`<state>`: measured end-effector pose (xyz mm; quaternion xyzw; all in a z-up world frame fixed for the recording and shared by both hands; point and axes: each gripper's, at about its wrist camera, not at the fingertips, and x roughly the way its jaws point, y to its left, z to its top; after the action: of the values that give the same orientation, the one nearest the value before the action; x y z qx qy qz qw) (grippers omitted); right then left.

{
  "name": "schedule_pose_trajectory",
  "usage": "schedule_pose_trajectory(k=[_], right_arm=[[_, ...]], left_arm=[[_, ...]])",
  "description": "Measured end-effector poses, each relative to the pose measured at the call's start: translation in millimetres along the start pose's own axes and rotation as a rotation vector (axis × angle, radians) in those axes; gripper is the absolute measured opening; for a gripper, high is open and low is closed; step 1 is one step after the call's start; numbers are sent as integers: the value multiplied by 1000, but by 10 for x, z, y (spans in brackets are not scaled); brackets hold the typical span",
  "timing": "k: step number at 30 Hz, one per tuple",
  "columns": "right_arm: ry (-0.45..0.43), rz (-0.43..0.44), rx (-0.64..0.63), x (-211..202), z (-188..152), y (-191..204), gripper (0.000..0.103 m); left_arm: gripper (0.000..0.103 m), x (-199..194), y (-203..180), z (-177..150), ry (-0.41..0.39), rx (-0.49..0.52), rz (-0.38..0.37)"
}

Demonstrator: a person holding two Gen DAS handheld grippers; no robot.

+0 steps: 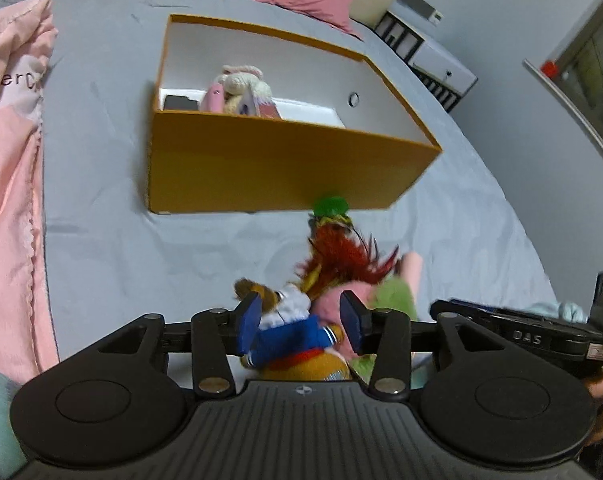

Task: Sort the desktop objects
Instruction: 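Grasp the stuffed bear in blue shirt with left gripper while right grasps pink-green fluffy toy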

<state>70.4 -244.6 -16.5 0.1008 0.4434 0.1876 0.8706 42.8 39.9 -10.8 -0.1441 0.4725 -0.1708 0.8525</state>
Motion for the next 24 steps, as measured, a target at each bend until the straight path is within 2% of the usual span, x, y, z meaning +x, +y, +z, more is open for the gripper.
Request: schedule_pose_trajectory(k=[4,9,12,15,19,20,24], right_arm=[[26,-37,-76,116,-83,142,48],[36,-2,-76,153,-118,155,48],[26,30,-75,132,-145,152,48],[20,63,-85,119,-165,154,48],[20,111,-112,106,-189,203,44],[46,127,-132,113,-185,222,44],[92,140,-226,195,-145,407,45]], left_arm=[[53,146,-55,-110,102,-12,21],[55,289,-106,-159,165,-31,59],[58,441,-171,-171,216,-26,50],[60,583,-218,-182,237,-34,112],[64,672,-184,-192,242,-87,123],[64,667,-184,-193,240,-86,124],[53,556,-152,-220,201,-109,122]])
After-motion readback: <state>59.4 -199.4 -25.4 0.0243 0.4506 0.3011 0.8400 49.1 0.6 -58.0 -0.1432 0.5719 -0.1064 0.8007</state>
